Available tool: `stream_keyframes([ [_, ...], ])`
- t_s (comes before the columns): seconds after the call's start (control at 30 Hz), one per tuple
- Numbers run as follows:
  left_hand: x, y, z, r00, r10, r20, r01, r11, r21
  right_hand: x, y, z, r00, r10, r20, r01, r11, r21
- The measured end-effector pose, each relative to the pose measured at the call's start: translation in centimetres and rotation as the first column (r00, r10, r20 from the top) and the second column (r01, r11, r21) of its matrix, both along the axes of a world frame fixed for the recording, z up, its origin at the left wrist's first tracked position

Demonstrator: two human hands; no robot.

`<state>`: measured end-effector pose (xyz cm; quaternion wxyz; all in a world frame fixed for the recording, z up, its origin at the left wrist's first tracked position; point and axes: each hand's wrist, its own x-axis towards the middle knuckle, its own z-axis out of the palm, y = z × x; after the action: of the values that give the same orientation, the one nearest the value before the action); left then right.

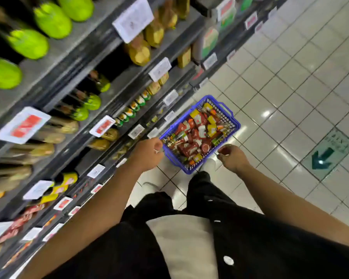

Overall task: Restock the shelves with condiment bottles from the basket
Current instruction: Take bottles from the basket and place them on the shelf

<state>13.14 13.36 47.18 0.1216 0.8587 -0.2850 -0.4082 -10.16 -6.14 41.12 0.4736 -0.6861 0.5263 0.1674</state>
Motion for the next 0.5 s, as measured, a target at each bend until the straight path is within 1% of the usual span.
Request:
stream_keyframes([
  [0.1,-2.3,-3.2,-5.1,0.995,0.009,-0.102,0.002,0.994,0.105,-3.3,-2.3,-3.7,0.993,0.014,-0.116,-0.002,0.995,0.101],
  [0.2,-3.5,-4.8,-9.6,0.981,0.043,-0.188,-0.005,0.98,0.198,-5.0,-3.7,-7.0,0.988,-0.017,-0.152,0.041,0.987,0.156],
  [0.3,-4.2,-5.1,-14.0,0.974,0.055,-0.222,0.019,0.948,0.318,-5.7,-3.0,-9.7,0.987,-0.015,-0.163,0.048,0.979,0.199],
  [0.37,-3.8,-4.7,-17.4,0.971,0.067,-0.231,0.029,0.921,0.388,-5.1,-1.7,-11.6,0.985,-0.062,-0.163,0.109,0.948,0.299],
  [0.4,-3.3,-4.4,-19.2,0.971,0.09,-0.223,0.012,0.909,0.418,-4.7,-1.0,-12.8,0.983,-0.086,-0.16,0.136,0.932,0.335],
  [0.5,-1.5,-3.5,-25.5,0.973,0.153,-0.175,-0.055,0.882,0.467,-3.3,0.9,-18.0,0.976,-0.158,-0.149,0.203,0.909,0.364],
])
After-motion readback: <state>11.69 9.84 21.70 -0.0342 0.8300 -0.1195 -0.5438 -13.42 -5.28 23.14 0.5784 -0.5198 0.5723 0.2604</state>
